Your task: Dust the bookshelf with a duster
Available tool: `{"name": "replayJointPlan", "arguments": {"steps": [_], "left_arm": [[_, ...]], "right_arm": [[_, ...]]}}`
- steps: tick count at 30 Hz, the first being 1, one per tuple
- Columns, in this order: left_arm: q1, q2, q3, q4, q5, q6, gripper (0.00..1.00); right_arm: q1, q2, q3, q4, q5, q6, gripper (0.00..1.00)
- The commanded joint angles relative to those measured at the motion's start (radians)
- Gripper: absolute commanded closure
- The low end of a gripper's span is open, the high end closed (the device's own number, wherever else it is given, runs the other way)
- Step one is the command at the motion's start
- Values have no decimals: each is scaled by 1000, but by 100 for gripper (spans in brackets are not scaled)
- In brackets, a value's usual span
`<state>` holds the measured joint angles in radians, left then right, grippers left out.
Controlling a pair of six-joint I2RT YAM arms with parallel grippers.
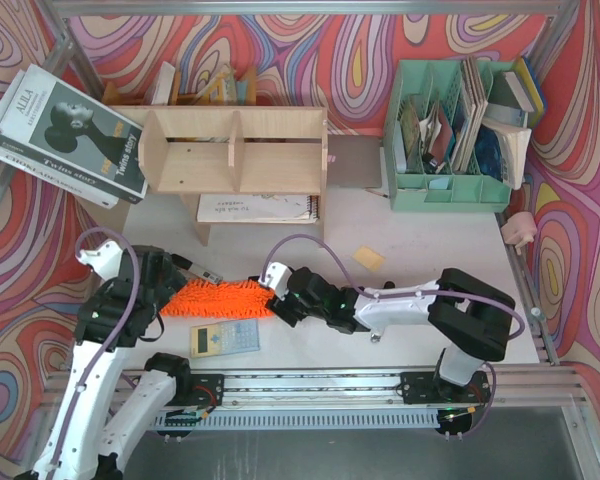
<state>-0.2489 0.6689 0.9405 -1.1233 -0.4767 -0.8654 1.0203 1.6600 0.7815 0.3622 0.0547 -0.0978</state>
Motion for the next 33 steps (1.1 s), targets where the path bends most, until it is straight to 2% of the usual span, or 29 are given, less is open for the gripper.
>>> {"name": "replayJointPlan", "arguments": {"steps": [1, 3, 5, 20, 25, 30, 33], "left_arm": [[-4, -34, -35, 4, -49, -46, 2], [-4, -45, -40, 3, -68, -58, 2], [-4, -55, -46, 4, -82, -64, 2], [-3, -38, -80, 26, -80, -107, 2], [-3, -31, -100, 30, -80, -155, 2], [-3, -46, -105, 16, -112, -202, 2], [-3, -52, -99, 9, -131, -217, 2]], "right_arm": [[0, 41, 36, 11, -22, -37, 45], [0, 56, 43, 6, -26, -41, 51], [0, 74, 49, 4, -23, -49, 53], [1, 154, 69, 21, -4, -64, 56], [1, 153, 83, 9, 10, -75, 67], [0, 82, 75, 12, -6, -94, 79], [3, 41, 70, 26, -20, -108, 81]]}}
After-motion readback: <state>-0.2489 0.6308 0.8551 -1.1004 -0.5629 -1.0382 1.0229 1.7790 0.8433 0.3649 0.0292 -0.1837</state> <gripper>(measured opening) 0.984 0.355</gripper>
